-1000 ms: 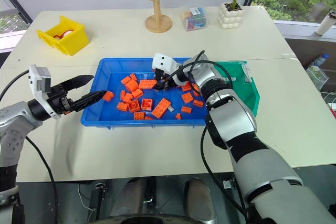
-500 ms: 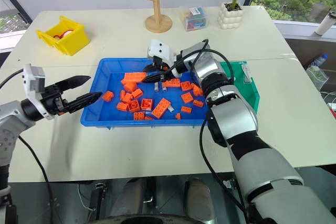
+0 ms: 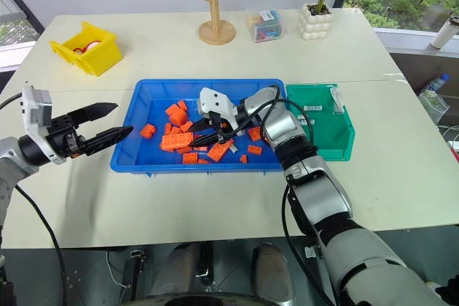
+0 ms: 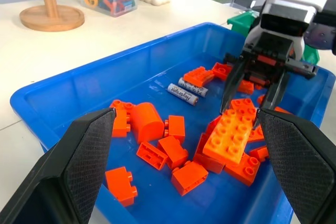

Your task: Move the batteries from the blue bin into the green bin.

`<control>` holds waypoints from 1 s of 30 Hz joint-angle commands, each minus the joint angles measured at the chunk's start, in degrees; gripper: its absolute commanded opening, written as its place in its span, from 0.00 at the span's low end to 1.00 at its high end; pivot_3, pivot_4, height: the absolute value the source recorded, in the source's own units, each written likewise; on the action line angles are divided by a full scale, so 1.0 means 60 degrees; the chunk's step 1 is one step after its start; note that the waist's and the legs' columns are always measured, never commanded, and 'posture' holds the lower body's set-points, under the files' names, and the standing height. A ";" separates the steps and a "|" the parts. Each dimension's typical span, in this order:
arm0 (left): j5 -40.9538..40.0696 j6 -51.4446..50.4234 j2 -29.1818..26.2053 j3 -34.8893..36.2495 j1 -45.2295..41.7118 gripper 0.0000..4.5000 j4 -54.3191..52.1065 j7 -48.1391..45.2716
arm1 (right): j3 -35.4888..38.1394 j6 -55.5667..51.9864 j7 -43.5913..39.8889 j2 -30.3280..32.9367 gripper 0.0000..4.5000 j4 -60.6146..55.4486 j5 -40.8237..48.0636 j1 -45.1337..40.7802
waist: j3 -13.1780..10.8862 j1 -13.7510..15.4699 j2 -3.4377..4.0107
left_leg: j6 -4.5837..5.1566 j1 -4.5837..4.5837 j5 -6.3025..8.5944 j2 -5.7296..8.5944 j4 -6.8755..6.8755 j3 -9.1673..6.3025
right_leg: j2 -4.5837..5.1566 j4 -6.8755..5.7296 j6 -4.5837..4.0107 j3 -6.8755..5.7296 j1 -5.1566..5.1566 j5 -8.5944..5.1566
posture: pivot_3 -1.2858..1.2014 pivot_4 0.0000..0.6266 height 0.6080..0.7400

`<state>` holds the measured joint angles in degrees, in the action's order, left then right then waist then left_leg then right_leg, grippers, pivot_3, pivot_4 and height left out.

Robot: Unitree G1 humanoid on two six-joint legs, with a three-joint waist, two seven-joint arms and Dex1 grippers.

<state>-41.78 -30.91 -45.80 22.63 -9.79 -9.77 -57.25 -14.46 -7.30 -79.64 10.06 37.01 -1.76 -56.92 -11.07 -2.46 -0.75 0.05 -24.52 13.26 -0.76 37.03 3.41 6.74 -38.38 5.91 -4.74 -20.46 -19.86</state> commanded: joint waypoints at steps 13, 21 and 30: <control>-0.0008 0.0231 0.0107 -0.0129 -0.0254 1.00 -0.0035 -0.0044 | 0.0423 0.1032 0.1325 0.0296 0.98 0.1801 0.0229 -0.1919 | 0.0000 0.0007 0.0000 | 0.0000 0.0001 0.0000 0.0000 0.0000 0.0001 | -0.0001 -0.0001 0.0000 0.0000 -0.0002 0.0000 | 0.52 0.24 1.00; 0.0255 0.0232 -0.0156 -0.0568 -0.0383 1.00 -0.0167 -0.0447 | 0.0118 0.2591 0.2271 0.0414 0.98 0.4682 -0.0685 -0.2949 | 0.0000 -0.0022 0.0000 | 0.0000 0.0000 0.0000 0.0003 -0.0006 0.0004 | -0.0001 0.0001 0.0000 0.0001 -0.0004 0.0000 | 0.52 0.24 1.00; 0.0344 0.0164 -0.0235 -0.0774 -0.0560 1.00 -0.0285 -0.0508 | 0.0154 0.3071 0.2770 0.0138 0.98 0.5700 -0.1212 -0.3115 | -0.0001 -0.0021 0.0001 | 0.0000 0.0000 -0.0001 0.0002 -0.0006 0.0006 | -0.0001 0.0002 0.0000 0.0002 -0.0004 0.0000 | 0.52 0.24 1.00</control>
<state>-39.37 -30.47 -46.35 17.17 -12.15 -9.73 -59.96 -14.13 10.05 -63.45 11.21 71.35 -8.84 -73.21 -11.08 -2.58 -0.74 0.05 -24.52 13.26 -0.75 36.99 3.45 6.73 -38.37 5.91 -4.73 -20.49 -19.86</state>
